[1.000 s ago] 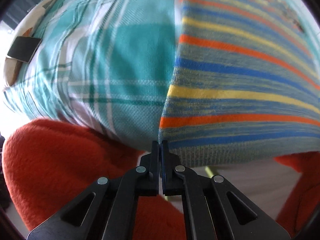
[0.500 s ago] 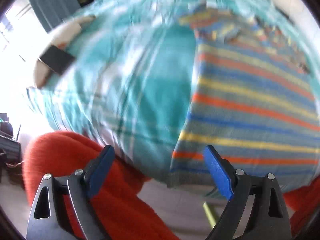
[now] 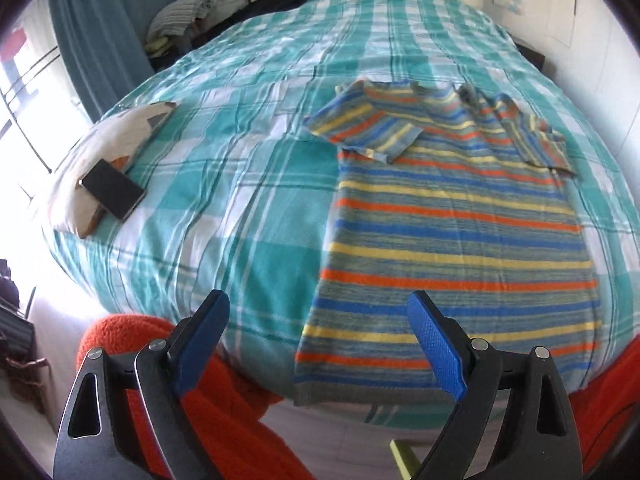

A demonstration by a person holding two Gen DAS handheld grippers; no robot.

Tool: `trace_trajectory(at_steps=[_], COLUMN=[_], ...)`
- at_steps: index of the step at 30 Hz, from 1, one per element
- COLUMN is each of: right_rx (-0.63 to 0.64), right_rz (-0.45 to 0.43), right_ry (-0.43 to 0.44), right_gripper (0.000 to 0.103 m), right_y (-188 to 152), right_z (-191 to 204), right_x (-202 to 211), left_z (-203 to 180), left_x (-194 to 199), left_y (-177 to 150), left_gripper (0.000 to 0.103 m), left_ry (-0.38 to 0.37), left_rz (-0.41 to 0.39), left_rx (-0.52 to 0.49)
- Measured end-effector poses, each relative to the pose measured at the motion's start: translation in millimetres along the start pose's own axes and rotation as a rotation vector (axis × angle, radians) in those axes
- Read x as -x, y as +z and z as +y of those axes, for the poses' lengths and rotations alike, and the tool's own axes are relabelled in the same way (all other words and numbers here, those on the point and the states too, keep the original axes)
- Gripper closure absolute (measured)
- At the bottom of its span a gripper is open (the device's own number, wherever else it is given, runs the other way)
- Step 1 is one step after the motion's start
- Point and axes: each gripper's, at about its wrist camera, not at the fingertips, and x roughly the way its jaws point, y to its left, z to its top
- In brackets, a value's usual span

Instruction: Fold small clothes

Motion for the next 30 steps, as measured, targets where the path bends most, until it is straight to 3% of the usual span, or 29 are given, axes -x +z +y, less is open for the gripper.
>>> trace_trajectory(at_steps=[9,25,28,30], right_rx=[0.047,0.071,0.029,0.004], right_rz=[-0.064,-0.126,-0.170,-0.229], right_ry=[-0.086,-0.098,-0.050,0.061], right_gripper=[0.020,0.020,0.015,0.001], right_y=[15.5,33.3,33.2,28.8], right_z=[-3.0,2.9,-3.0,-6.1], right_x=[16.4,31.7,29.9,18.8], left_z=[4.2,1.8,0.8,0.3], left_x=[1.8,2.6,-0.4,-3.9], left_y=[-1.1,-2.1,-3.0,-4.5], left_gripper=[0.011,0.011,0.011,0.011], left_ry=[0.011,0.013,0.012,0.013], left_rz=[-0.004,-0.009,0.001,0.003], left_rx=[0.020,0.014,0.009,0.006])
